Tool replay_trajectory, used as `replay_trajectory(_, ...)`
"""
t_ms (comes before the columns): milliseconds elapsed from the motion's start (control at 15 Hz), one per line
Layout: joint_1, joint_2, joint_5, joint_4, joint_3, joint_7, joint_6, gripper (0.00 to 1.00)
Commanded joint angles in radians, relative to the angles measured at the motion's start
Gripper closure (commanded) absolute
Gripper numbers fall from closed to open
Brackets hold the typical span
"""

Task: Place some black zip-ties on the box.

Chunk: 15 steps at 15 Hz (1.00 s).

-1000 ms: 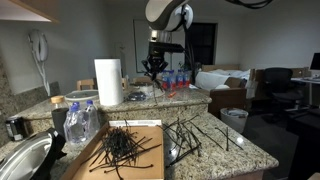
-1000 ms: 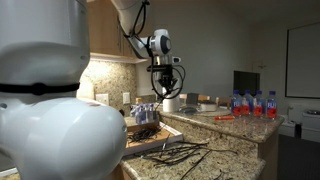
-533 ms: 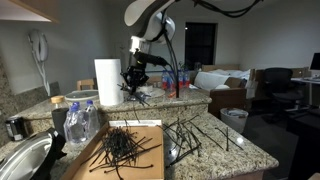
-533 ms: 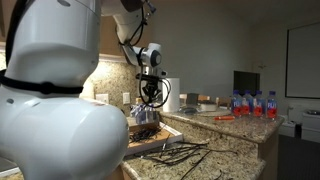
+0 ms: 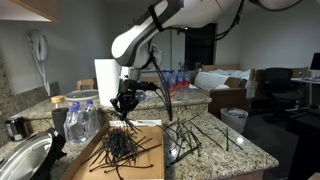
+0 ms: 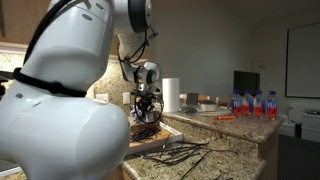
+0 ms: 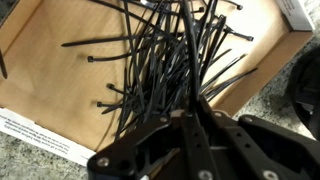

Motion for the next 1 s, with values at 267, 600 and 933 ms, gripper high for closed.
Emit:
replay_trajectory(267, 0.042, 0.102, -0.098, -0.003, -0.045, 0.077, 0.089, 0.56)
replay_trajectory(600, 0.042, 0.050, -0.119, -0.038, -0.061, 0.108, 0.084, 0.25)
replay_trajectory(933, 0.029, -0.094, -0.165, -0.126, -0.097, 0.191, -0.025, 0.01)
